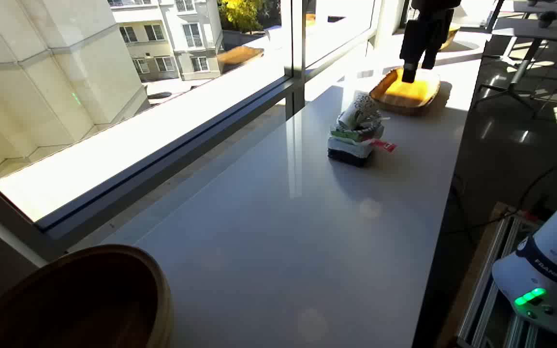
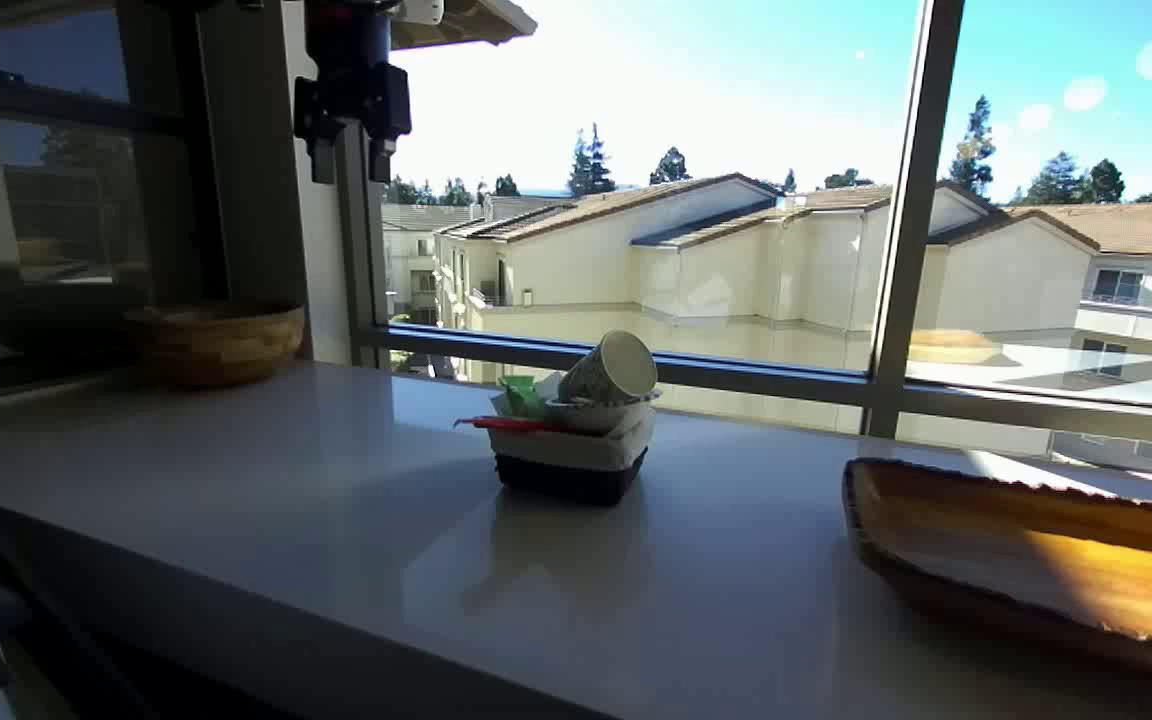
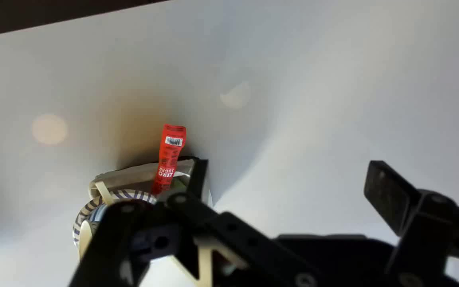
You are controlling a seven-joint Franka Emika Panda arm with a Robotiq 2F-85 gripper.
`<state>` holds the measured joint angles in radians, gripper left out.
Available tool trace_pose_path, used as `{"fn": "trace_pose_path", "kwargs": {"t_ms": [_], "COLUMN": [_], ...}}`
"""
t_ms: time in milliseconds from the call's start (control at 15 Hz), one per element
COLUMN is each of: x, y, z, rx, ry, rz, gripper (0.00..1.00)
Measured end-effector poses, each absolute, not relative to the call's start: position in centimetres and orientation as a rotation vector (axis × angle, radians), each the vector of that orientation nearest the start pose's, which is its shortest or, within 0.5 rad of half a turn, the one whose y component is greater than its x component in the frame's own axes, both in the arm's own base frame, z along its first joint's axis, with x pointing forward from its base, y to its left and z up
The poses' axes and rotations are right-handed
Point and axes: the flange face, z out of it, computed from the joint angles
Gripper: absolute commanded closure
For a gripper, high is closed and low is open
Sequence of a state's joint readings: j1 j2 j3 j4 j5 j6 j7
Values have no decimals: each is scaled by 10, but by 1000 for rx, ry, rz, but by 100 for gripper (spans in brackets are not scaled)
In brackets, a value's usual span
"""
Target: Put the cup on top of the table
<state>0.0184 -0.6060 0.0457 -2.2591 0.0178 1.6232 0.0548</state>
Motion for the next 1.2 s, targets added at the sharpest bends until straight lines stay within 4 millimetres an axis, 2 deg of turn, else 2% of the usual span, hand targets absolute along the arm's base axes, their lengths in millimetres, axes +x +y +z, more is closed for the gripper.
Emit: {"fn": "trace_pose_path", "kwargs": {"t_ms": [1000, 1200], "x": [361, 364], "y": [28, 22], "z": [581, 582], "rx": [-3151, -3067], "ry": [1, -3], "rz": [47, 45], "gripper": [0, 0]}}
